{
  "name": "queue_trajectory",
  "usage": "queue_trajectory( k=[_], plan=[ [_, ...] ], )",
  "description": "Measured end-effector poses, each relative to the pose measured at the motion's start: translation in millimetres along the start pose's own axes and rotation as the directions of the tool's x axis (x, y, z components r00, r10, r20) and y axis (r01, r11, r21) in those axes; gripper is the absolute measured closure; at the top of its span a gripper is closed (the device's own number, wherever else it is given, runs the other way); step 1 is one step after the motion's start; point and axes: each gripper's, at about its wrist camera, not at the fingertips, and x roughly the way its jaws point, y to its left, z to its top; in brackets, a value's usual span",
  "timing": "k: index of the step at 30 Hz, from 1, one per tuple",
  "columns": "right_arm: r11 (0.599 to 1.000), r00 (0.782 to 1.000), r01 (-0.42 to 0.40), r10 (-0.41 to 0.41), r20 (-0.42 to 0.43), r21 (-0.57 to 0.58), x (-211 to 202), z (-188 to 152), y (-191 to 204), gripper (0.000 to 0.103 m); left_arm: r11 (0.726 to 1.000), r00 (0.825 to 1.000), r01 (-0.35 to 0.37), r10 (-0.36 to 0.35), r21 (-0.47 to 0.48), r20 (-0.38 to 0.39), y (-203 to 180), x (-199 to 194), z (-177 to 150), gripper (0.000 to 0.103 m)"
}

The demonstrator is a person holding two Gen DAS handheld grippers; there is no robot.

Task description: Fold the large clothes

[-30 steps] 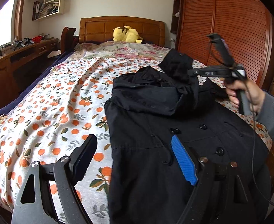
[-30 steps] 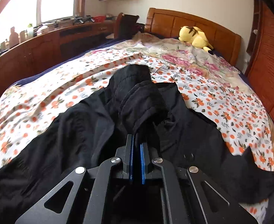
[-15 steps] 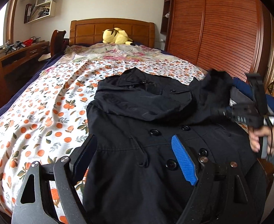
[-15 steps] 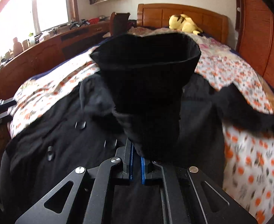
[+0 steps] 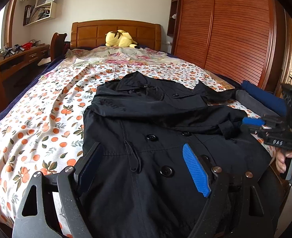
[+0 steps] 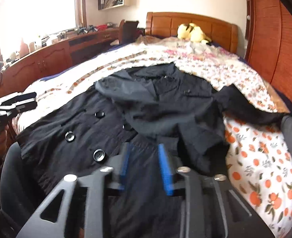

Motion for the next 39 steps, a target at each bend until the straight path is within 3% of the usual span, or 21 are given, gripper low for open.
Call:
queue_trajectory(
  k=[3, 13, 18, 19, 20, 23, 29, 39],
  plan=[
    [0.999, 0.999, 0.051, -0.051, 0.010, 0.007, -2.4, -2.6, -12.4, 0.050, 1.000, 1.000, 0.008, -0.008, 0.000, -0.003, -4.5, -0.7, -0.9, 0.020],
    [0.986, 0.989, 0.144, -0.142, -0.031, 0.088, 34.7, 6.0, -48.8, 0.050, 1.000, 1.000, 0.012, -0.012, 0.020, -0.018, -21.1, 2.8, -7.4, 0.020],
    [0.984, 0.993, 0.036, -0.016, -0.115, 0.175, 64.4, 8.3, -64.1, 0.050, 1.000, 1.000, 0.013, -0.013, 0.019, -0.020, -26.4, 0.4, -8.0, 0.020],
    [0.983, 0.992, 0.026, -0.003, -0.128, 0.180, 66.8, 8.2, -63.3, 0.058, 1.000, 1.000, 0.011, -0.011, 0.019, -0.019, -27.0, -0.1, -7.8, 0.020],
    [0.985, 0.992, 0.016, 0.006, -0.126, 0.172, 67.4, 7.9, -60.9, 0.080, 1.000, 1.000, 0.008, -0.008, 0.018, -0.017, -28.0, -1.5, -7.4, 0.020],
    [0.993, 0.996, -0.015, 0.024, -0.081, 0.115, 59.4, 7.5, -49.2, 0.095, 1.000, 1.000, -0.001, 0.001, 0.017, -0.011, -31.4, -5.7, -6.3, 0.020],
    [0.999, 1.000, -0.022, 0.022, 0.012, 0.023, 34.2, -1.4, -34.0, 0.097, 0.999, 0.999, -0.038, 0.038, 0.018, -0.009, -36.7, -11.4, -1.5, 0.020],
    [0.997, 0.995, -0.075, 0.072, -0.069, -0.033, 19.6, -53.8, -12.9, 0.097, 0.998, 0.999, -0.052, 0.052, 0.022, 0.004, -44.3, -22.8, 5.7, 0.020]
  ],
)
